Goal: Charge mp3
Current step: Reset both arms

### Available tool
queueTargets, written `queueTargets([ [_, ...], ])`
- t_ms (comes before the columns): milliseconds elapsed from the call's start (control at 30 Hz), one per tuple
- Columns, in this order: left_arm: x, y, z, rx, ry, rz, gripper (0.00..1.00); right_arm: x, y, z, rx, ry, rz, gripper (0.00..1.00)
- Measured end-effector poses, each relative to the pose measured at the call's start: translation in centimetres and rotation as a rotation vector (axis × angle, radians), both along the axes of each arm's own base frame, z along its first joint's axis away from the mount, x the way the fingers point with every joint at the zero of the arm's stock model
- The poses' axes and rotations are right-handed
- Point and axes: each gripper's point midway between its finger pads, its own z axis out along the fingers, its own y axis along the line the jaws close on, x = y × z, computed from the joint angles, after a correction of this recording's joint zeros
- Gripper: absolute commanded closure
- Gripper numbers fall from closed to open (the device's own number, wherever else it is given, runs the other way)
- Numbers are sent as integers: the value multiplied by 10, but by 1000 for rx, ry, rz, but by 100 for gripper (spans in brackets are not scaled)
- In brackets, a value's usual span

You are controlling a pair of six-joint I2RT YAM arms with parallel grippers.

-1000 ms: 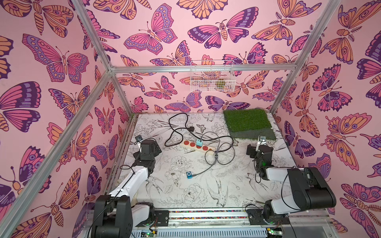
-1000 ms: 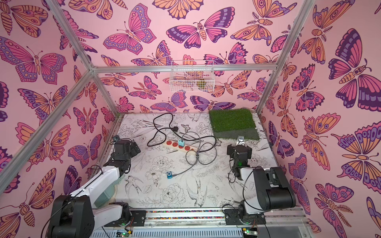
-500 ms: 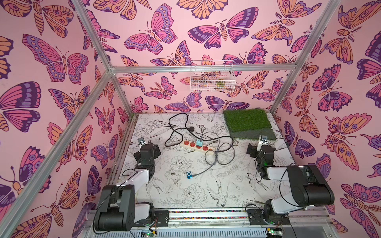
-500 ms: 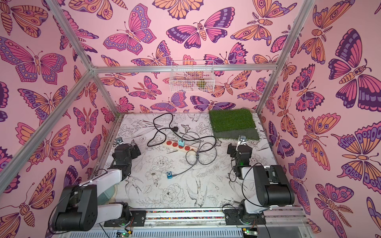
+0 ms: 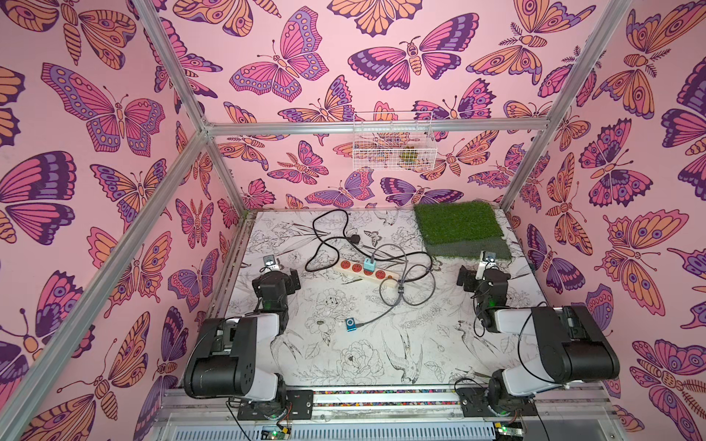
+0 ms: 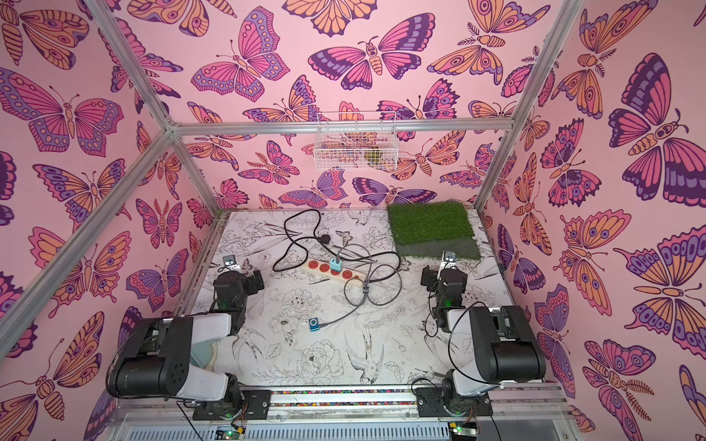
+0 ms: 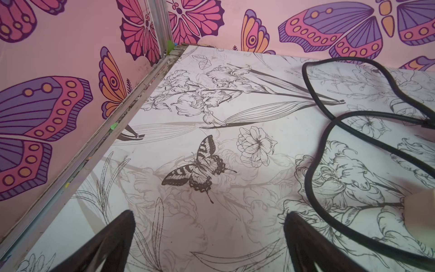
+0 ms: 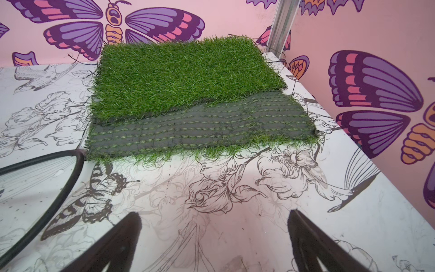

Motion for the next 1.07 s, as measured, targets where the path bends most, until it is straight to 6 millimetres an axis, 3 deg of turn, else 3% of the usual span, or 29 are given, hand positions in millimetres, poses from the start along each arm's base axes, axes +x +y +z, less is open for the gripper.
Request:
queueTargets([
  [200,9,-8,3,12,-2,-47,0,0,0,0,0,0,0,1],
  [367,9,-27,-3,25,-19,-150,0,0,0,0,0,0,0,1],
  [1067,10,-19,8,53,-86,-95,0,0,0,-1,0,3,0,1],
])
